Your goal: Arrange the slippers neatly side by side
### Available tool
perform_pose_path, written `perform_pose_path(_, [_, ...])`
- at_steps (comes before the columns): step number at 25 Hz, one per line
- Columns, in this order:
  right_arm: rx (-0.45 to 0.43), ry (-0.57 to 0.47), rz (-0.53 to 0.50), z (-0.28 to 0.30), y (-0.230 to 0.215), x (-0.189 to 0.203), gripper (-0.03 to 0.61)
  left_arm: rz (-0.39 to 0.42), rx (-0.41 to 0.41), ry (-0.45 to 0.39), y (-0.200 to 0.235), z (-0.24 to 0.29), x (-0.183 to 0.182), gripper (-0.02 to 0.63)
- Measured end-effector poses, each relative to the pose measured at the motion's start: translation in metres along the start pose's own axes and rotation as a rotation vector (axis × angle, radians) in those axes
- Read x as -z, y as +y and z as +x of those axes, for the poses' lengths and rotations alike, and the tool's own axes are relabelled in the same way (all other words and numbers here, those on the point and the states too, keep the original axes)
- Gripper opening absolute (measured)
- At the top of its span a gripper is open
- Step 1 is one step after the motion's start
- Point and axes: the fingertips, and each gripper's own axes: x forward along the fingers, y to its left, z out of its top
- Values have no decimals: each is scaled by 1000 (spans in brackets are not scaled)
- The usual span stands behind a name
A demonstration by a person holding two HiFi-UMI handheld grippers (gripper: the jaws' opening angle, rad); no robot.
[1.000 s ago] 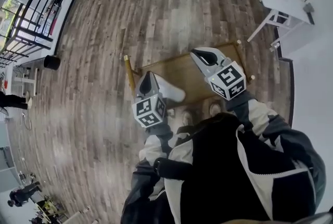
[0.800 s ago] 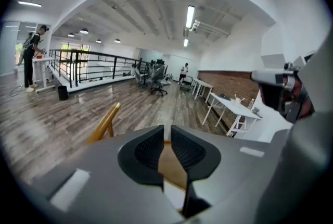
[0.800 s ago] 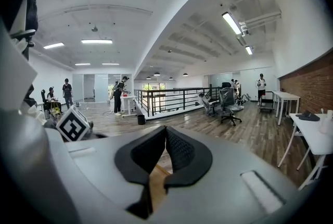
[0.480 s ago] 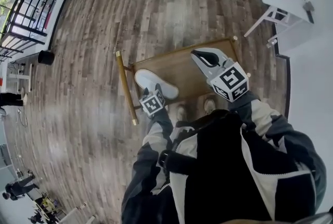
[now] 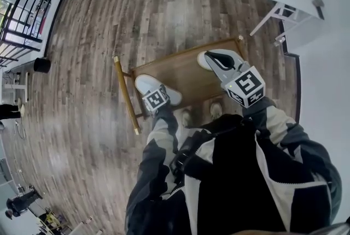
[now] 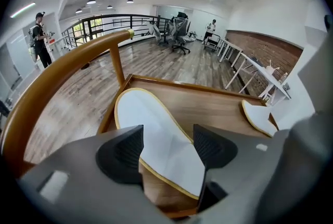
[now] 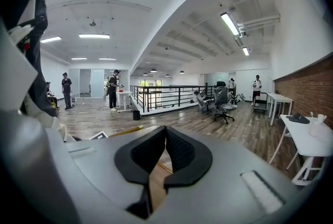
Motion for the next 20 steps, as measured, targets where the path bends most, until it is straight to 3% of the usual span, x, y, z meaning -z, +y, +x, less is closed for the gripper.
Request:
perform_pose_path(8, [30, 14, -6, -9, -5, 4, 11, -9, 6, 39, 2, 16, 1, 324])
perform_pose_path(10, [40, 19, -6, -12, -6, 4, 11, 9, 2, 45, 4, 19, 2, 241])
perform_pose_path(12, [47, 23, -4, -14, -7, 5, 11, 25, -11, 38, 7, 21, -1, 85])
perform_pose_path(13, [50, 24, -4, -14, -7, 5, 11, 23, -16, 38, 9, 21, -2, 47])
perform_pose_path(20, [57, 17, -8, -16, -4, 3, 11, 19, -2, 43, 11, 18, 0, 35])
